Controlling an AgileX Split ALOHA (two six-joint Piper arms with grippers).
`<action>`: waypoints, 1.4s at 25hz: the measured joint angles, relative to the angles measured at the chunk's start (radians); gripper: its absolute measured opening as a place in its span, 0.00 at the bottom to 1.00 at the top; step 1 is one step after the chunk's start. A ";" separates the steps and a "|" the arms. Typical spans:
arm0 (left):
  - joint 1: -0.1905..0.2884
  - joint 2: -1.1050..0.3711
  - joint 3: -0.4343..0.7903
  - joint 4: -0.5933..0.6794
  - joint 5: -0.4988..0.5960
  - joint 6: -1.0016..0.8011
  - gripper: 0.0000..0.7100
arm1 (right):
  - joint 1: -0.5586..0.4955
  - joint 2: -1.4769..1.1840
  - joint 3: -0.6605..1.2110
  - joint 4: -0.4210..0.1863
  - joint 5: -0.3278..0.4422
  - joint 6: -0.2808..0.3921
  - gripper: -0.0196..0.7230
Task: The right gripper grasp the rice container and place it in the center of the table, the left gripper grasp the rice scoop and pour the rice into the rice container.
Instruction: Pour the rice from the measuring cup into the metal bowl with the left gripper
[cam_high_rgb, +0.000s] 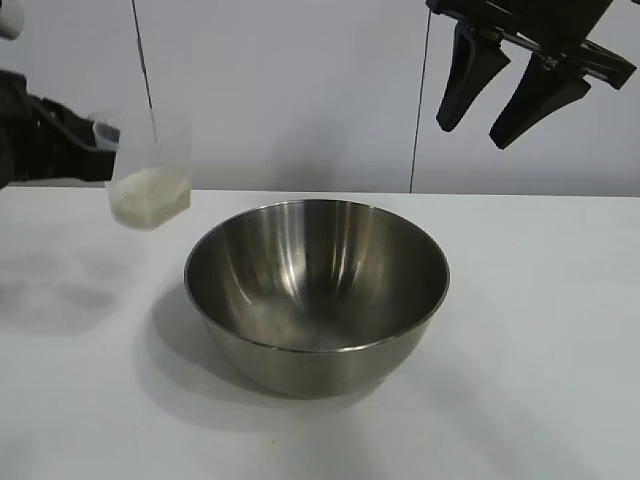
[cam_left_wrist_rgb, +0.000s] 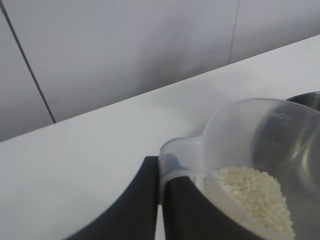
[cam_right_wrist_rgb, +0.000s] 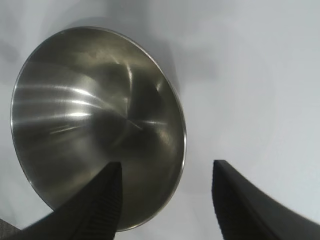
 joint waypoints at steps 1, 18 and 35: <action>-0.035 -0.011 -0.018 0.017 0.015 0.000 0.01 | 0.000 0.000 0.000 0.000 -0.004 0.000 0.53; -0.366 0.168 -0.136 -0.738 0.035 1.633 0.01 | 0.000 0.000 0.000 0.013 -0.010 0.000 0.53; -0.528 0.168 -0.211 -1.070 -0.064 2.824 0.01 | 0.000 0.000 0.000 0.044 -0.025 0.000 0.53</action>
